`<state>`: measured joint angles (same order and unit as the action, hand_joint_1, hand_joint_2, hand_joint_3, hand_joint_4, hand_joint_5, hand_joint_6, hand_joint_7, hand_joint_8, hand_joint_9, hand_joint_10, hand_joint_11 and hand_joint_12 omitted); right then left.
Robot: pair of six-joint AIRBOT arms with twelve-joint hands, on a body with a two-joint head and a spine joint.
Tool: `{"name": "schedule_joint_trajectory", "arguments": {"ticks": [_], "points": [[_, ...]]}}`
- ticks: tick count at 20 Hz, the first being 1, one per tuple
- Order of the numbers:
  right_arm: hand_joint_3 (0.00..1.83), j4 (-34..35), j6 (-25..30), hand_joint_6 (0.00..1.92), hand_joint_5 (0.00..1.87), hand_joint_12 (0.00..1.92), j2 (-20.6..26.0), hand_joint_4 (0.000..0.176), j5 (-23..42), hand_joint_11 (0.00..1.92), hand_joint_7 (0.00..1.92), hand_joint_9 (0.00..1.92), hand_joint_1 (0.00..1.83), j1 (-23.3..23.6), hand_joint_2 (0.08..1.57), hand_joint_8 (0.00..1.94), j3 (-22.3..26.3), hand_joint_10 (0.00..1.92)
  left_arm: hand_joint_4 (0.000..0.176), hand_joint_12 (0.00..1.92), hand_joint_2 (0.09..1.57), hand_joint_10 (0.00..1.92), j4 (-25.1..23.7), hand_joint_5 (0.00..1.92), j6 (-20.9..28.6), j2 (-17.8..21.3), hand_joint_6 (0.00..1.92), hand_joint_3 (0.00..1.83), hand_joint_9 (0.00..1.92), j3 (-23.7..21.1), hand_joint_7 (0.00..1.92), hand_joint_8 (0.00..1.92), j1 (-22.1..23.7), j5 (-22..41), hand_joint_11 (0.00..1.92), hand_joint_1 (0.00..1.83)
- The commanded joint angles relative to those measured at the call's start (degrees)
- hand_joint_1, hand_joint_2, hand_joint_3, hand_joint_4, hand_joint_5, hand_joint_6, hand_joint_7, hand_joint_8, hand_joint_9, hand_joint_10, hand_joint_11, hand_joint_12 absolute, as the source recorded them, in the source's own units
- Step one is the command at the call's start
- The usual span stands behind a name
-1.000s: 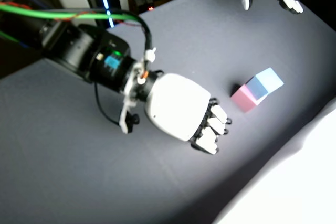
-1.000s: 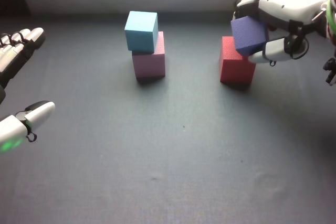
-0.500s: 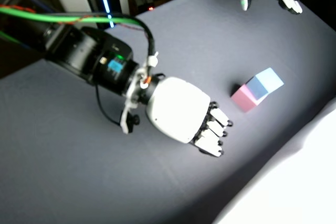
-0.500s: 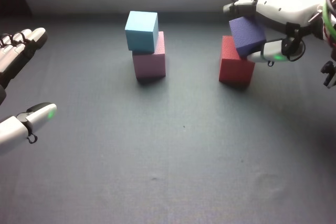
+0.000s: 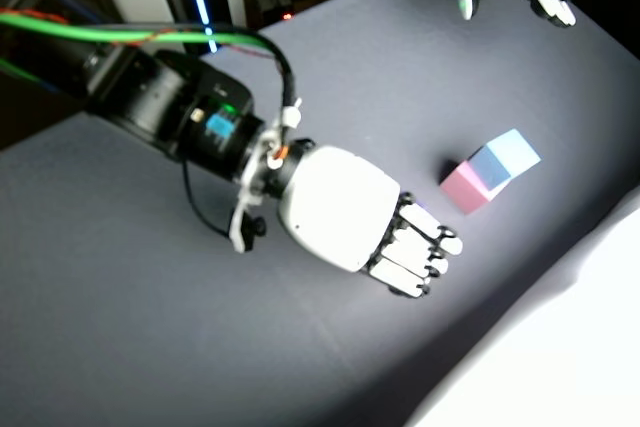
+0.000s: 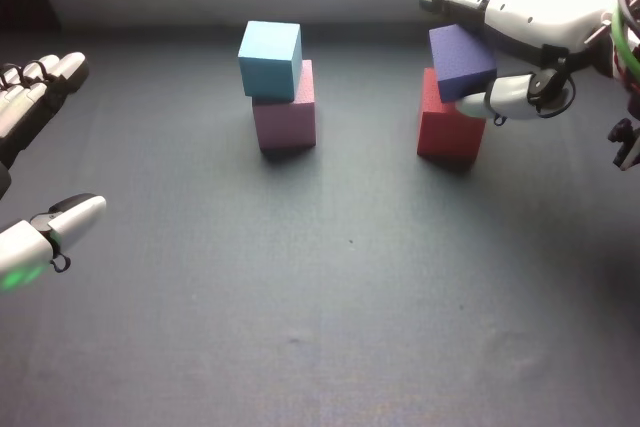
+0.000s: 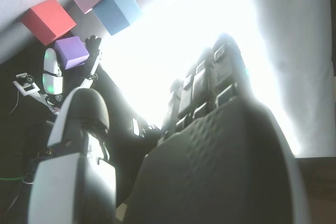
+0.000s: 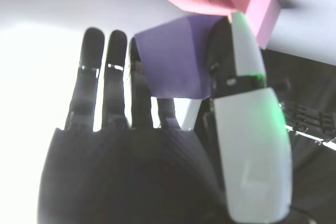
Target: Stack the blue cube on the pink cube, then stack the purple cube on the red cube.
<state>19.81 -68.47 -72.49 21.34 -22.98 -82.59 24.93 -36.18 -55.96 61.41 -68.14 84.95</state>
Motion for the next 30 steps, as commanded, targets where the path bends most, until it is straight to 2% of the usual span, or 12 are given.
{"name": "schedule_joint_trajectory", "arguments": {"ticks": [1, 4, 5, 8, 11, 13, 15, 20, 22, 26, 27, 30], "points": [[0.00, -0.3, -0.1, 0.00, 0.03, 1.28, 0.2, 0.012, 6.5, 0.00, 0.01, 0.02, 0.83, 0.7, 1.32, 0.00, 0.1, 0.42, 0.065, 0.00, 1.32, 0.00, 0.1, 0.00, 0.2, 0.0, 0.00, 0.00, 0.00, 0.3, 0.00, 0.00, 0.1, 7.6, 0.00, 0.73], [0.00, -0.3, -0.1, 0.00, 0.00, 1.12, 0.4, 0.063, 6.9, 0.00, 0.00, 0.00, 0.75, 0.7, 1.30, 0.00, 1.0, 0.30, 0.060, 0.00, 1.32, 0.00, 0.2, 0.00, 0.2, 0.0, 0.00, 0.00, 0.00, 0.1, 0.00, 0.00, 0.1, 7.7, 0.00, 0.74], [0.00, -0.3, -0.2, 0.00, 0.00, 1.05, 0.7, 0.074, 7.2, 0.00, 0.00, 0.00, 0.70, 0.7, 1.25, 0.00, 1.6, 0.18, 0.039, 0.00, 1.32, 0.00, 0.3, 0.00, 0.2, 0.0, 0.00, 0.00, 0.00, 0.1, 0.00, 0.00, 0.1, 7.7, 0.00, 0.78], [0.00, -0.3, -0.8, 0.00, 0.00, 0.11, 2.2, 0.081, 8.6, 0.00, 0.00, 0.00, 0.68, 0.3, 1.16, 0.00, 3.6, 0.00, 0.039, 0.00, 1.31, 0.00, 0.4, 0.00, 0.2, 0.0, 0.00, 0.00, 0.00, -0.1, 0.00, 0.00, 0.0, 7.9, 0.00, 0.77], [0.00, -0.3, -0.8, 0.00, 0.00, 0.00, 3.4, 0.106, 10.0, 0.00, 0.00, 0.00, 0.73, -0.7, 1.16, 0.00, 5.1, 0.00, 0.045, 0.00, 1.31, 0.00, 0.8, 0.00, 0.2, 0.1, 0.00, 0.00, 0.00, -0.3, 0.00, 0.00, -0.3, 8.0, 0.00, 0.81], [0.00, -0.3, -0.8, 0.00, 0.00, 0.01, 4.0, 0.103, 10.8, 0.02, 0.00, 0.00, 0.74, -1.3, 1.16, 0.00, 5.8, 0.00, 0.068, 0.00, 1.30, 0.00, 1.0, 0.00, 0.3, 0.1, 0.00, 0.00, 0.00, -0.4, 0.00, 0.00, -0.6, 8.3, 0.00, 0.83], [0.00, -0.3, -0.8, 0.00, 0.00, 0.02, 4.8, 0.099, 12.0, 0.02, 0.00, 0.00, 0.73, -2.0, 1.17, 0.00, 6.8, 0.00, 0.061, 0.00, 1.30, 0.00, 1.1, 0.00, 0.3, 0.1, 0.00, 0.00, 0.00, -0.4, 0.00, 0.00, -0.7, 8.3, 0.00, 0.82], [0.00, -0.6, -0.9, 0.00, 0.00, 0.02, 6.9, 0.145, 14.3, 0.03, 0.00, 0.00, 0.67, -3.0, 1.17, 0.00, 9.0, 0.00, 0.051, 0.00, 1.30, 0.00, 1.3, 0.00, 0.3, 0.1, 0.00, 0.00, 0.00, -0.5, 0.00, 0.00, -0.9, 8.4, 0.00, 0.73], [0.00, -1.3, -0.9, 0.00, 0.00, 0.92, 6.9, 0.154, 14.4, 0.00, 0.00, 0.00, 0.68, -3.1, 1.17, 0.00, 9.4, 0.00, 0.068, 0.00, 1.30, 0.00, 1.4, 0.00, 0.3, 0.0, 0.00, 0.00, 0.00, -0.5, 0.00, 0.00, -0.9, 8.5, 0.00, 0.73], [0.00, -3.4, -0.9, 0.00, 0.00, 0.85, 7.6, 0.134, 15.5, 0.00, 0.00, 0.00, 0.67, -3.6, 1.15, 0.00, 11.4, 0.00, 0.059, 0.00, 1.30, 0.00, 1.4, 0.00, 0.3, 0.0, 0.00, 0.00, 0.00, -0.7, 0.00, 0.00, -1.1, 8.7, 0.00, 0.75], [0.00, -4.1, -0.9, 0.00, 0.00, 1.09, 7.7, 0.115, 15.6, 0.00, 0.00, 0.05, 0.66, -3.6, 1.16, 0.00, 11.8, 0.03, 0.069, 0.00, 1.30, 0.00, 1.4, 0.00, 0.3, 0.0, 0.00, 0.00, 0.00, -0.7, 0.00, 0.00, -1.2, 8.7, 0.00, 0.76], [0.00, -6.2, -0.9, 0.00, 0.00, 1.18, 7.7, 0.118, 15.5, 0.00, 0.00, 0.01, 0.70, -3.6, 1.16, 0.00, 12.4, 0.07, 0.058, 0.00, 1.31, 0.00, 1.4, 0.00, 0.3, 0.0, 0.00, 0.00, 0.00, -0.7, 0.00, 0.00, -1.2, 8.7, 0.00, 0.74]]}}
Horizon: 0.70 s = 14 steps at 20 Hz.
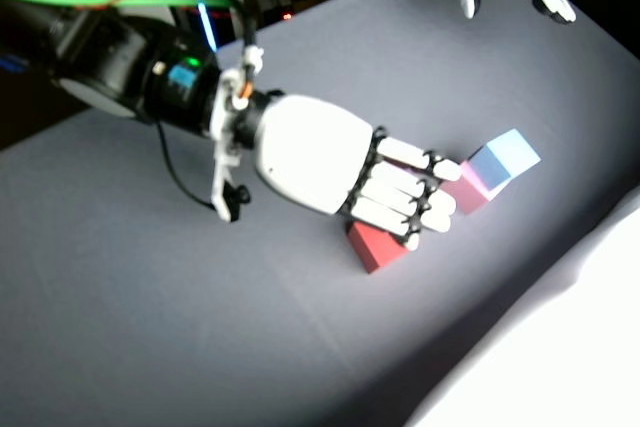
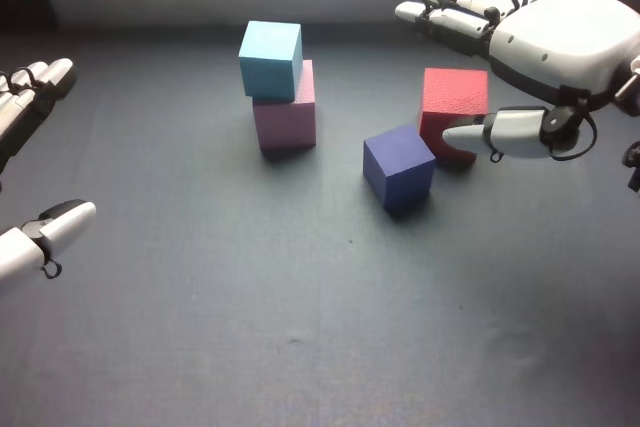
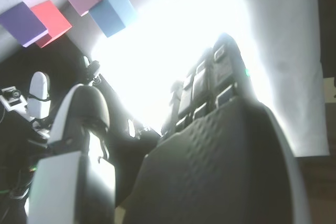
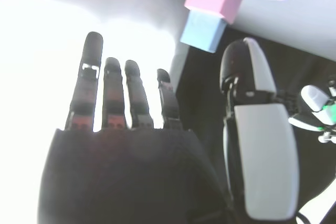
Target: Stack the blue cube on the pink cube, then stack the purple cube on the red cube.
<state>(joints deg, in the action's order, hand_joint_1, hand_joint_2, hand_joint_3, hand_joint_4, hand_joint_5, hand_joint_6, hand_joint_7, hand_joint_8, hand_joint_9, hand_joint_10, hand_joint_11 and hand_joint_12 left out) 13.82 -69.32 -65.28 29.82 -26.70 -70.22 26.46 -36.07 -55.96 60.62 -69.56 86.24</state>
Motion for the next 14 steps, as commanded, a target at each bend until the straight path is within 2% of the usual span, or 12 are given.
{"name": "schedule_joint_trajectory", "arguments": {"ticks": [1, 2, 3, 4, 5, 6, 7, 8, 9, 10, 13, 14], "points": [[0.00, -1.3, -0.1, 0.00, 0.00, 0.55, 0.5, 0.133, 6.5, 0.00, 0.00, 0.00, 0.70, 0.1, 1.12, 0.00, 0.1, 0.00, 0.074, 0.00, 1.30, 0.00, -0.1, 0.00, 0.2, 0.0, 0.00, 0.00, 0.00, 0.0, 0.00, 0.00, 0.2, 7.5, 0.00, 0.73], [0.00, -1.4, -0.7, 0.00, 0.00, 0.11, 0.5, 0.113, 6.1, 0.00, 0.00, 0.00, 0.69, 0.1, 1.13, 0.00, 0.1, 0.00, 0.078, 0.00, 1.30, 0.00, -0.1, 0.00, 0.2, 0.0, 0.00, 0.00, 0.00, 0.1, 0.00, 0.00, 0.2, 7.5, 0.00, 0.74], [0.00, -1.9, -1.5, 0.00, 0.00, 0.11, 0.5, 0.113, 5.2, 0.00, 0.00, 0.00, 0.69, 0.1, 1.13, 0.00, 0.1, 0.00, 0.078, 0.00, 1.30, 0.00, -0.1, 0.00, 0.2, 0.0, 0.00, 0.00, 0.00, 0.1, 0.00, 0.00, 0.2, 7.5, 0.00, 0.74], [0.00, -1.9, -3.3, 0.00, 0.00, 0.02, 0.4, 0.137, 4.3, 0.00, 0.00, 0.00, 0.68, 0.2, 1.13, 0.00, 0.1, 0.00, 0.074, 0.00, 1.30, 0.00, -0.1, 0.00, 0.2, 0.0, 0.00, 0.00, 0.00, 0.1, 0.00, 0.00, 0.2, 7.5, 0.00, 0.76], [0.00, -1.8, -5.6, 0.00, 0.00, 0.00, 0.4, 0.112, 3.2, 0.00, 0.00, 0.00, 0.76, 0.7, 1.11, 0.00, 0.2, 0.00, 0.068, 0.00, 1.30, 0.00, -0.1, 0.00, 0.2, 0.0, 0.00, 0.00, 0.00, 0.1, 0.00, 0.00, 0.2, 7.5, 0.00, 0.77], [0.00, -1.1, -9.0, 0.00, 0.00, 0.00, 0.1, 0.104, 1.0, 0.00, 0.00, 0.00, 0.82, 2.1, 1.09, 0.00, 0.2, 0.00, 0.062, 0.00, 1.30, 0.00, -0.1, 0.00, 0.2, 0.0, 0.00, 0.00, 0.00, 0.1, 0.00, 0.00, 0.2, 7.4, 0.00, 0.78], [0.00, -0.6, -10.3, 0.00, 0.00, 0.00, -0.1, 0.104, 0.3, 0.00, 0.00, 0.00, 0.82, 2.4, 1.09, 0.00, 0.1, 0.00, 0.062, 0.00, 1.30, 0.00, -0.1, 0.00, 0.2, 0.0, 0.00, 0.00, 0.00, 0.1, 0.00, 0.00, 0.2, 7.4, 0.00, 0.78], [0.00, 1.3, -14.5, 0.00, 0.00, 0.00, -1.0, 0.066, -1.6, 0.00, 0.00, 0.00, 0.81, 3.2, 1.09, 0.00, -0.1, 0.00, 0.055, 0.00, 1.30, 0.00, -0.1, 0.00, 0.2, 0.0, 0.00, 0.00, 0.00, 0.1, 0.00, 0.00, 0.2, 7.3, 0.00, 0.78], [0.00, 2.3, -16.3, 0.00, 0.00, 0.00, -1.6, 0.048, -2.5, 0.00, 0.00, 0.00, 0.84, 3.4, 1.07, 0.00, -0.4, 0.00, 0.054, 0.00, 1.30, 0.00, -0.1, 0.00, 0.2, 0.0, 0.00, 0.00, 0.00, 0.1, 0.00, 0.00, 0.2, 7.3, 0.00, 0.80], [0.00, 2.8, -17.2, 0.00, 0.00, 0.00, -2.9, 0.037, -4.1, 0.00, 0.00, 0.00, 0.86, 3.5, 1.05, 0.00, -1.4, 0.00, 0.055, 0.00, 1.29, 0.00, -0.1, 0.00, 0.2, 0.0, 0.00, 0.00, 0.00, 0.1, 0.00, 0.00, 0.2, 7.1, 0.00, 0.80], [0.00, 3.5, -17.2, 0.00, 0.00, 0.00, -5.5, 0.026, -6.1, 0.00, 0.00, 0.00, 0.89, 3.6, 1.05, 0.00, -3.6, 0.00, 0.053, 0.00, 1.29, 0.00, -0.1, 0.00, 0.2, 0.0, 0.00, 0.00, 0.00, 0.2, 0.00, 0.00, 0.1, 6.9, 0.00, 0.78], [0.00, 3.6, -17.2, 0.00, 0.00, 0.00, -6.1, 0.019, -6.5, 0.00, 0.00, 0.00, 0.90, 3.6, 1.05, 0.00, -4.1, 0.00, 0.061, 0.00, 1.29, 0.00, -0.1, 0.00, 0.2, 0.0, 0.00, 0.00, 0.00, 0.2, 0.00, 0.00, 0.1, 6.8, 0.00, 0.77]]}}
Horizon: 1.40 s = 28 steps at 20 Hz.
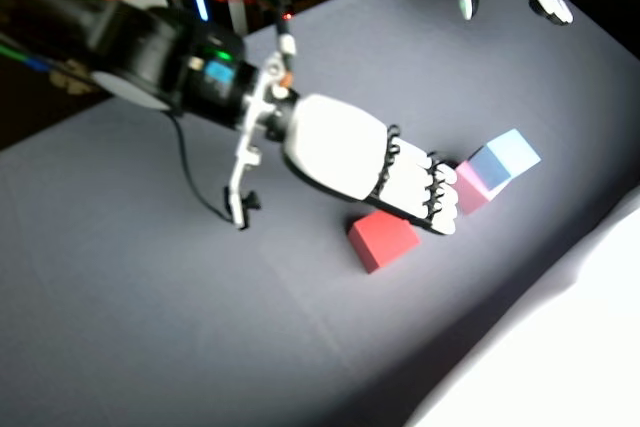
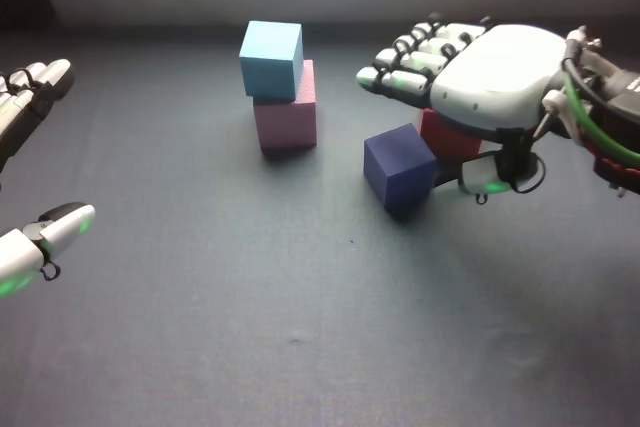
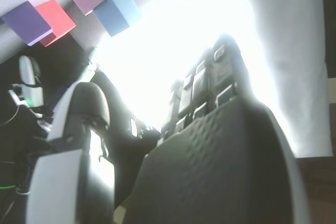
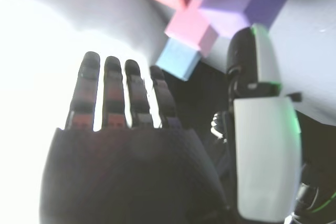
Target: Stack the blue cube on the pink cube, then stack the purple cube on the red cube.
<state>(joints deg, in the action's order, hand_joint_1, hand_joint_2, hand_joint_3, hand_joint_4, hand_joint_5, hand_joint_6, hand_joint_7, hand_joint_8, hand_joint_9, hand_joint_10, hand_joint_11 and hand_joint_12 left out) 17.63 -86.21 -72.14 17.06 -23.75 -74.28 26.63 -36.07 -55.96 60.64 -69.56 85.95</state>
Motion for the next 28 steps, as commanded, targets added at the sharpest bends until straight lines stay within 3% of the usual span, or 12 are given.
{"name": "schedule_joint_trajectory", "arguments": {"ticks": [1, 12, 13, 14, 16, 20, 22, 23, 25, 26, 27, 28], "points": [[0.00, 0.0, -0.3, 0.00, 0.00, 0.00, 0.0, 0.000, 6.0, 0.00, 0.02, 0.00, 0.90, 0.7, 1.02, 0.01, -0.7, 0.00, 0.051, 0.00, 1.29, 0.00, -0.3, 0.00, 0.2, 0.0, 0.00, 0.00, 0.00, 0.2, 0.00, 0.00, 0.1, 6.9, 0.00, 0.76], [0.00, 0.8, -0.3, 0.02, 0.13, 0.00, -6.3, 0.000, 1.4, 0.00, 0.15, 0.05, 0.91, 0.6, 1.05, 0.02, -6.1, 0.02, 0.034, 0.00, 1.30, 0.00, -0.3, 0.00, 0.4, 0.0, 0.00, 0.00, 0.00, 0.4, 0.00, 0.00, 0.0, 7.1, 0.00, 0.72], [0.02, 0.8, -0.3, 0.07, 0.42, 0.38, -6.7, 0.000, 1.0, 0.00, 0.53, 0.26, 1.02, 0.6, 1.08, 0.09, -6.5, 0.11, 0.046, 0.00, 1.30, 0.00, -0.3, 0.00, 0.5, 0.0, 0.00, 0.00, 0.00, 0.4, 0.00, 0.00, 0.0, 7.1, 0.00, 0.72], [0.01, 0.8, -0.3, 0.81, 0.77, 1.02, -7.1, 0.000, 0.5, 0.00, 0.98, 0.57, 1.21, 0.6, 1.11, 0.78, -7.0, 0.36, 0.053, 0.00, 1.30, 0.00, -0.3, 0.00, 0.6, -0.1, 0.00, 0.00, 0.00, 0.4, 0.00, 0.00, 0.0, 7.1, 0.00, 0.70], [0.00, 0.8, -0.3, 0.85, 0.96, 1.77, -7.4, 0.000, -0.2, 0.00, 0.99, 0.64, 1.34, 0.6, 1.15, 1.10, -7.5, 1.37, 0.046, 0.00, 1.30, 0.00, -0.3, 0.00, 0.6, -0.1, 0.00, 0.00, 0.00, 0.5, 0.00, 0.00, 0.0, 7.1, 0.00, 0.71], [0.00, 0.8, -0.3, 1.29, 0.82, 1.52, -7.1, 0.016, 1.8, 0.00, 0.82, 0.47, 1.17, 0.9, 1.20, 1.20, -5.4, 1.03, 0.038, 0.00, 1.30, 0.00, -0.3, 0.00, 0.7, 0.0, 0.00, 0.00, 0.00, 0.4, 0.00, 0.00, 0.0, 7.2, 0.00, 0.70], [0.00, 0.8, -0.3, 1.32, 0.78, 1.60, -5.6, 0.000, 3.2, 0.00, 0.87, 0.56, 1.33, 1.2, 1.22, 1.17, -4.1, 1.52, 0.036, 0.00, 1.30, 0.00, -0.3, 0.00, 0.7, 0.0, 0.00, 0.00, 0.00, 0.3, 0.00, 0.00, 0.0, 7.2, 0.00, 0.69], [0.00, 0.8, -0.3, 1.24, 0.81, 1.71, -4.3, 0.000, 4.5, 0.00, 0.80, 0.49, 1.20, 1.5, 1.21, 1.30, -2.7, 1.28, 0.029, 0.00, 1.31, 0.00, -0.3, 0.00, 0.7, 0.0, 0.00, 0.00, 0.00, 0.3, 0.00, 0.00, 0.0, 7.3, 0.00, 0.71], [0.01, 0.8, -0.3, 1.23, 0.85, 1.91, -1.5, 0.000, 7.8, 0.00, 0.60, 0.17, 1.18, 1.5, 1.25, 1.51, 0.1, 1.32, 0.047, 0.00, 1.30, 0.00, -0.2, 0.00, 0.7, 0.0, 0.00, 0.00, 0.00, 0.2, 0.00, 0.00, -0.1, 7.4, 0.00, 0.74], [0.00, 0.8, -0.3, 1.09, 0.81, 1.92, -0.5, 0.000, 9.0, 0.00, 0.66, 0.21, 1.20, 1.5, 1.25, 1.64, 1.1, 1.70, 0.047, 0.00, 1.31, 0.00, -0.2, 0.00, 0.7, 0.0, 0.00, 0.00, 0.00, 0.1, 0.00, 0.00, -0.1, 7.4, 0.00, 0.75], [0.00, 0.8, -0.3, 1.28, 0.74, 1.92, 0.9, 0.000, 10.8, 0.48, 0.73, 0.56, 1.20, 1.5, 1.25, 1.49, 2.3, 1.88, 0.052, 0.00, 1.31, 0.00, -0.2, 0.00, 0.7, 0.0, 0.00, 0.00, 0.00, 0.1, 0.00, 0.00, -0.2, 7.4, 0.00, 0.75], [0.00, 0.8, -0.2, 1.15, 0.74, 1.92, 1.6, 0.000, 11.8, 0.73, 0.71, 0.64, 1.20, 1.5, 1.26, 1.65, 3.0, 1.91, 0.046, 0.00, 1.31, 0.00, -0.1, 0.00, 0.7, 0.0, 0.00, 0.00, 0.00, 0.1, 0.00, 0.00, -0.2, 7.4, 0.00, 0.74]]}}
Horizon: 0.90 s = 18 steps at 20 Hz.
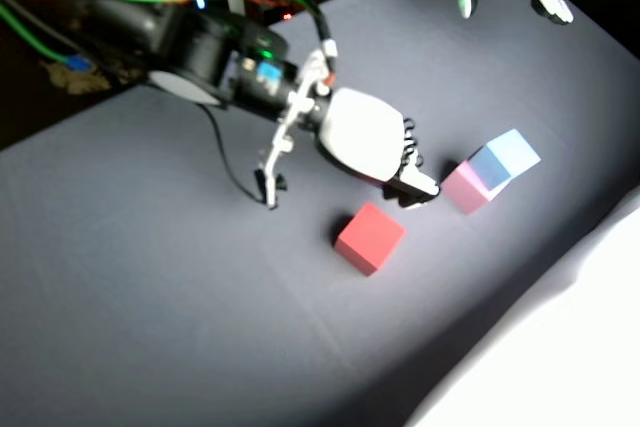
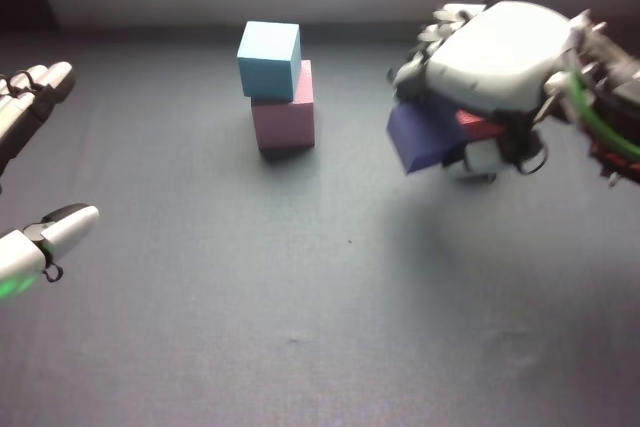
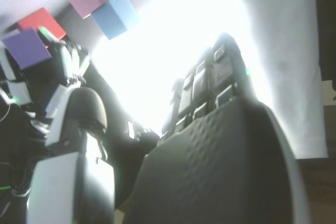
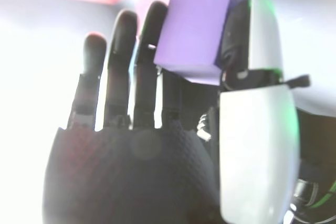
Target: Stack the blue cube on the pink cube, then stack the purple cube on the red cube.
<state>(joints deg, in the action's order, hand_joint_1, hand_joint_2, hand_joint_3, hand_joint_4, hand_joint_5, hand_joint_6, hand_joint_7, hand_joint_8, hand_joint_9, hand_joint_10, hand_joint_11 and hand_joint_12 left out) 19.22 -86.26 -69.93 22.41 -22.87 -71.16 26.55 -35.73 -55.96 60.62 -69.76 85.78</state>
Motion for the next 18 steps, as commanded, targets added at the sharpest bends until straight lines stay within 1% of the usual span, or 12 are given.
{"name": "schedule_joint_trajectory", "arguments": {"ticks": [1, 2, 3, 4, 5, 6, 7, 8, 9, 10, 17, 18], "points": [[0.00, -0.8, -0.1, 1.10, 0.75, 1.92, 0.4, 0.000, 7.5, 0.81, 0.73, 0.73, 1.20, 0.8, 1.26, 1.67, 0.6, 1.90, 0.046, 0.00, 1.31, 0.00, 0.0, 0.00, 0.4, 0.0, 0.00, 0.00, 0.00, 0.1, 0.00, 0.00, -0.1, 7.7, 0.00, 0.72], [0.00, -0.8, -0.1, 1.10, 0.73, 1.92, 1.0, 0.000, 8.0, 0.84, 0.74, 0.77, 1.20, 0.9, 1.26, 1.67, 0.9, 1.87, 0.051, 0.00, 1.31, 0.00, 0.0, 0.00, 0.4, 0.0, 0.00, 0.00, 0.00, 0.0, 0.00, 0.00, -0.1, 7.7, 0.00, 0.72], [0.00, -0.7, 0.0, 1.23, 0.80, 1.91, 1.5, 0.000, 8.4, 0.43, 0.66, 0.51, 1.17, 1.1, 1.26, 1.53, 1.1, 1.46, 0.061, 0.00, 1.30, 0.00, 0.0, 0.00, 0.4, 0.0, 0.00, 0.00, 0.00, 0.0, 0.00, 0.00, -0.1, 7.7, 0.00, 0.71], [0.00, -0.7, 0.4, 1.30, 0.82, 1.91, 2.2, 0.000, 9.0, 0.25, 0.59, 0.41, 1.17, 1.2, 1.26, 1.50, 1.3, 1.32, 0.059, 0.00, 1.30, 0.00, 0.0, 0.00, 0.4, 0.0, 0.00, 0.00, 0.00, 0.0, 0.00, 0.00, -0.2, 7.7, 0.00, 0.70], [0.00, -0.7, 0.9, 1.34, 0.80, 1.92, 2.5, 0.000, 9.3, 0.11, 0.50, 0.25, 1.16, 1.2, 1.29, 1.59, 1.3, 1.38, 0.059, 0.00, 1.30, 0.00, 0.0, 0.00, 0.4, 0.0, 0.00, 0.00, 0.00, -0.1, 0.00, 0.00, -0.2, 7.8, 0.00, 0.70], [0.00, -0.7, 1.5, 1.20, 0.72, 1.92, 2.9, 0.000, 9.7, 0.56, 0.58, 0.47, 1.17, 1.2, 1.30, 1.78, 1.3, 1.81, 0.059, 0.00, 1.30, 0.00, 0.1, 0.00, 0.4, 0.1, 0.00, 0.00, 0.00, -0.1, 0.00, 0.00, -0.2, 7.8, 0.00, 0.72], [0.00, -0.7, 2.2, 1.39, 0.66, 1.92, 3.3, 0.000, 10.4, 0.79, 0.66, 0.69, 1.18, 1.2, 1.29, 1.60, 1.3, 1.90, 0.067, 0.00, 1.30, 0.00, 0.1, 0.00, 0.4, 0.1, 0.00, 0.00, 0.00, -0.1, 0.00, 0.00, -0.2, 7.8, 0.00, 0.70], [0.00, -0.6, 2.6, 1.40, 0.69, 1.92, 3.6, 0.000, 10.9, 1.21, 0.80, 1.07, 1.11, 1.2, 1.27, 1.85, 1.3, 1.92, 0.059, 0.00, 1.30, 0.00, 0.1, 0.00, 0.4, 0.1, 0.00, 0.00, 0.00, -0.1, 0.00, 0.00, -0.2, 7.8, 0.00, 0.71], [0.00, -0.5, 3.0, 1.38, 0.71, 1.92, 3.8, 0.000, 11.2, 1.52, 1.16, 1.44, 1.10, 1.2, 1.26, 1.92, 1.3, 1.92, 0.054, 0.00, 1.30, 0.00, 0.1, 0.00, 0.4, 0.1, 0.00, 0.00, 0.00, -0.1, 0.00, 0.00, -0.3, 7.8, 0.00, 0.73], [0.00, -0.3, 3.2, 1.35, 0.73, 1.92, 4.0, 0.000, 11.7, 1.63, 1.28, 1.55, 1.10, 1.2, 1.25, 1.94, 1.3, 1.92, 0.050, 0.00, 1.31, 0.00, 0.1, 0.00, 0.4, 0.1, 0.00, 0.00, 0.00, -0.1, 0.00, 0.00, -0.3, 7.8, 0.00, 0.73], [0.00, 1.8, 3.2, 1.36, 0.72, 1.92, 5.5, 0.000, 13.1, 1.58, 1.25, 1.49, 1.10, 1.2, 1.26, 1.94, 1.6, 1.92, 0.047, 0.00, 1.30, 0.00, 0.2, 0.00, 0.5, 0.2, 0.00, 0.00, 0.00, -0.4, 0.00, 0.00, -0.5, 7.9, 0.00, 0.76], [0.00, 1.8, 3.2, 1.33, 0.80, 1.92, 5.7, 0.000, 13.5, 0.46, 0.66, 0.57, 1.15, 1.2, 1.28, 1.65, 1.8, 1.56, 0.045, 0.00, 1.31, 0.00, 0.2, 0.00, 0.6, 0.2, 0.00, 0.00, 0.00, -0.4, 0.00, 0.00, -0.5, 7.9, 0.00, 0.76]]}}
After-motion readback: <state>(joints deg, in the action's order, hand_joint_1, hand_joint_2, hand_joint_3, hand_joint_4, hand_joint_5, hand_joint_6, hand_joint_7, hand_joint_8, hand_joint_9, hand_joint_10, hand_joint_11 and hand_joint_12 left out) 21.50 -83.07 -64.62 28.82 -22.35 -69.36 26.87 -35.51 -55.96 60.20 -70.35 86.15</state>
